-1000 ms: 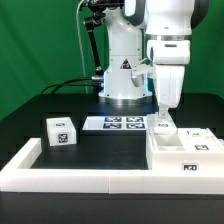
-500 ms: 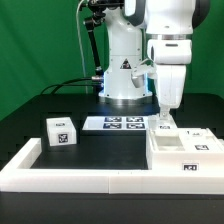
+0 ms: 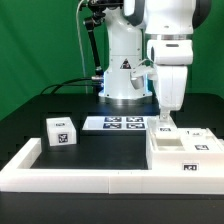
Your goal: Assemble cabinet
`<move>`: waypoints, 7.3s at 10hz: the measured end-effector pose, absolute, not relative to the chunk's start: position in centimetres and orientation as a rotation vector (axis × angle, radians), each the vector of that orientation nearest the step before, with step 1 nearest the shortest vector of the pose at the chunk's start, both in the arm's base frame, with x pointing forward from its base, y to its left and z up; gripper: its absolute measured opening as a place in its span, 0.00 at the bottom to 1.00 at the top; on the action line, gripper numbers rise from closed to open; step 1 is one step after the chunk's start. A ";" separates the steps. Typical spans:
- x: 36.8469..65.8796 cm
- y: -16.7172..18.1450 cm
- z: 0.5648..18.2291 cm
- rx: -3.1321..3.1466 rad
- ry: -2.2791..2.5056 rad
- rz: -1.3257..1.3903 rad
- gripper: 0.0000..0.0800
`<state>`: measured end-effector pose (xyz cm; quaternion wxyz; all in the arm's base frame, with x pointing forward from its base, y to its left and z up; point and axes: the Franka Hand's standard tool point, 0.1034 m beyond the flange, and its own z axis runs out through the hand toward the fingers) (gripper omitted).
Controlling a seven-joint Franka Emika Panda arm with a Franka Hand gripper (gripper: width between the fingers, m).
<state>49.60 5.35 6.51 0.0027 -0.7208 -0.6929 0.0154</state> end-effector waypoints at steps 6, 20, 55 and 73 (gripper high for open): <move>55.8 5.6 6.5 -2.292 -2.167 -0.033 0.09; 53.0 5.7 8.1 -2.331 -2.155 -0.029 0.91; 48.8 8.3 3.5 -3.060 -0.016 -0.223 1.00; 49.6 9.0 0.6 -3.057 -0.022 -0.220 0.66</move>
Offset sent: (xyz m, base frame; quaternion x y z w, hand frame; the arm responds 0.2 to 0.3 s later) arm 0.0358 0.0054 -0.0057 -0.0047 0.0183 -0.0042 0.9998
